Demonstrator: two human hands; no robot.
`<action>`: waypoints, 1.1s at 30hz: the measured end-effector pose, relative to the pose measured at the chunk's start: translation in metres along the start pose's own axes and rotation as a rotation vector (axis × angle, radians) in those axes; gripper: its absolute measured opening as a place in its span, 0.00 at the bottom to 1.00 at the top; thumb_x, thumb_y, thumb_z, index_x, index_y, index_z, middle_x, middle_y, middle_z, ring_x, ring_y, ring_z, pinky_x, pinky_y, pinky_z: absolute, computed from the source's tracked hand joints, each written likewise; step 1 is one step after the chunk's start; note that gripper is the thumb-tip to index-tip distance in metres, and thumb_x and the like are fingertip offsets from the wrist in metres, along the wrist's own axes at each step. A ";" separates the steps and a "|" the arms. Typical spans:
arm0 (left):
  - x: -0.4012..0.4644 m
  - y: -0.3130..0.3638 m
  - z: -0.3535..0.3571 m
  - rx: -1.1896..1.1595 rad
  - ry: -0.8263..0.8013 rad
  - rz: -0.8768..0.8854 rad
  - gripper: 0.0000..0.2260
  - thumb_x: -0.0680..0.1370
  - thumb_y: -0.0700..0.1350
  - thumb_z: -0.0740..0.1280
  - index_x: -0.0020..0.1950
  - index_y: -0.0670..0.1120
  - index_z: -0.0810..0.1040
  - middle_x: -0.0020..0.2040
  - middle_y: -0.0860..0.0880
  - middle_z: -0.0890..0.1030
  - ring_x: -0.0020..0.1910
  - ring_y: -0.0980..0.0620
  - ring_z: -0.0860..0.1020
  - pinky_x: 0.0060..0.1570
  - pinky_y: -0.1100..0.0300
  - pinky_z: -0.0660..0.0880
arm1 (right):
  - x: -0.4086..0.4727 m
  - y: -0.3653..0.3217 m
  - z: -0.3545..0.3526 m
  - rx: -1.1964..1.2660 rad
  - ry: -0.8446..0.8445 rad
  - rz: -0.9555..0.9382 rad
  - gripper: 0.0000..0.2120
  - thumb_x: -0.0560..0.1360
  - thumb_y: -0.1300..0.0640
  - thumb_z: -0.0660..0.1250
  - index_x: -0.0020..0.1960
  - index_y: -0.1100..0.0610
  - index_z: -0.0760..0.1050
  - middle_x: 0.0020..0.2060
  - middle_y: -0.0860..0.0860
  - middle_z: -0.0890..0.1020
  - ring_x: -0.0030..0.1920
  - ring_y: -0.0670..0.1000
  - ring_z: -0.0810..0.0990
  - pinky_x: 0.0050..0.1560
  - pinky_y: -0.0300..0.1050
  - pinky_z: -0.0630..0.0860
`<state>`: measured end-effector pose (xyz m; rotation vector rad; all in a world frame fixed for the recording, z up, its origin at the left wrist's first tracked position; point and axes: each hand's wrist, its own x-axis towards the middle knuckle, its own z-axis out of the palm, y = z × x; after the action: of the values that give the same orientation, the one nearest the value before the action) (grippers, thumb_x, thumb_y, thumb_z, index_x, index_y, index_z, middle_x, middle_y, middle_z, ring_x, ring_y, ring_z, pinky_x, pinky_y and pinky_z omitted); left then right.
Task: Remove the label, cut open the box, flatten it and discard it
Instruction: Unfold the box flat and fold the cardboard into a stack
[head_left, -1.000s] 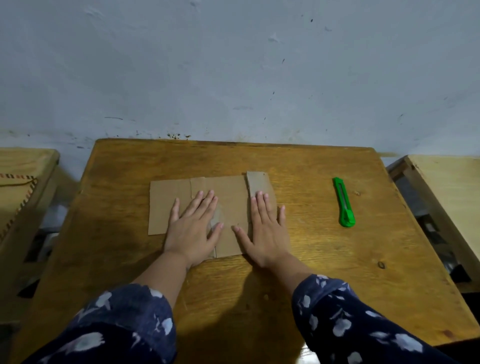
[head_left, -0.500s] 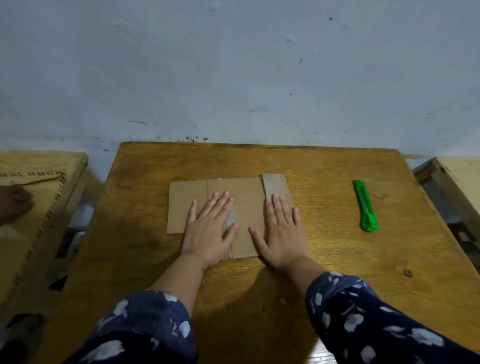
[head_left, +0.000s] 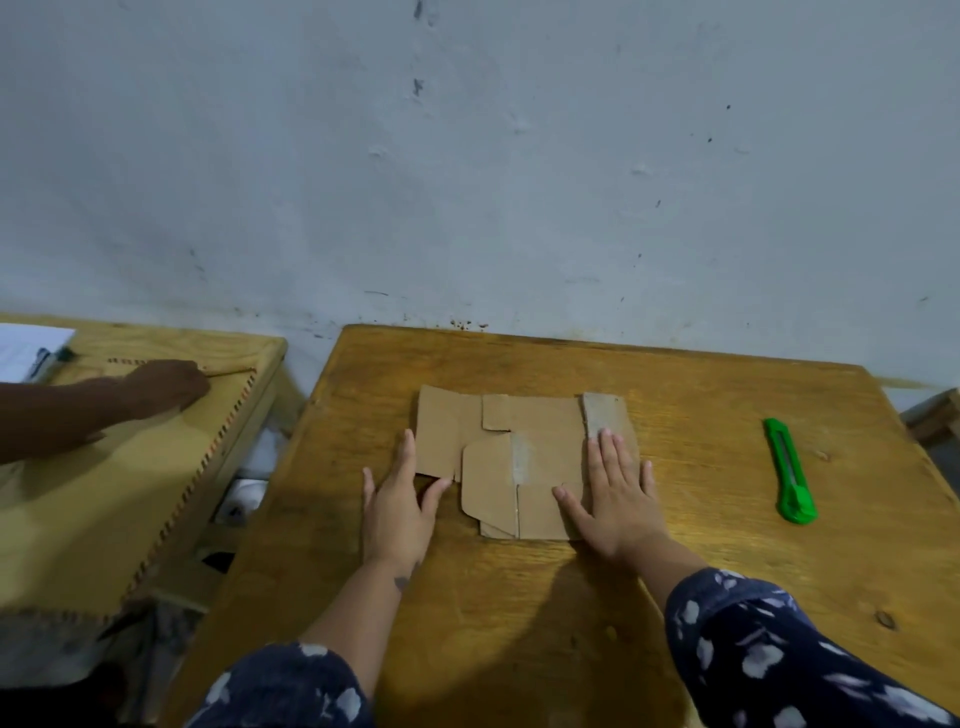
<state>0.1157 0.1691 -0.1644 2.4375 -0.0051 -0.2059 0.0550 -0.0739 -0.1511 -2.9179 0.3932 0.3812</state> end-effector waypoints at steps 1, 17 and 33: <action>-0.001 0.004 0.001 -0.043 0.000 -0.026 0.33 0.79 0.57 0.60 0.78 0.57 0.45 0.73 0.50 0.69 0.77 0.41 0.48 0.71 0.45 0.59 | 0.000 0.000 0.001 0.001 0.009 0.001 0.40 0.76 0.32 0.42 0.77 0.55 0.34 0.76 0.52 0.35 0.75 0.51 0.32 0.74 0.56 0.35; -0.015 0.065 0.006 -0.589 0.044 -0.023 0.16 0.81 0.53 0.55 0.54 0.48 0.79 0.48 0.48 0.82 0.50 0.47 0.80 0.49 0.52 0.78 | -0.006 0.011 0.005 0.152 0.123 -0.040 0.34 0.79 0.39 0.47 0.77 0.52 0.36 0.77 0.48 0.39 0.76 0.47 0.36 0.75 0.53 0.36; -0.034 0.122 0.064 -0.213 -0.034 0.210 0.22 0.82 0.57 0.49 0.77 0.59 0.53 0.78 0.58 0.54 0.75 0.56 0.57 0.62 0.63 0.62 | -0.016 0.028 -0.010 0.693 0.231 -0.054 0.27 0.82 0.51 0.55 0.78 0.52 0.49 0.77 0.47 0.52 0.75 0.43 0.48 0.76 0.49 0.51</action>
<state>0.0788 0.0366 -0.1304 2.2021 -0.2412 -0.1457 0.0350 -0.0983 -0.1414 -2.2835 0.3799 -0.0964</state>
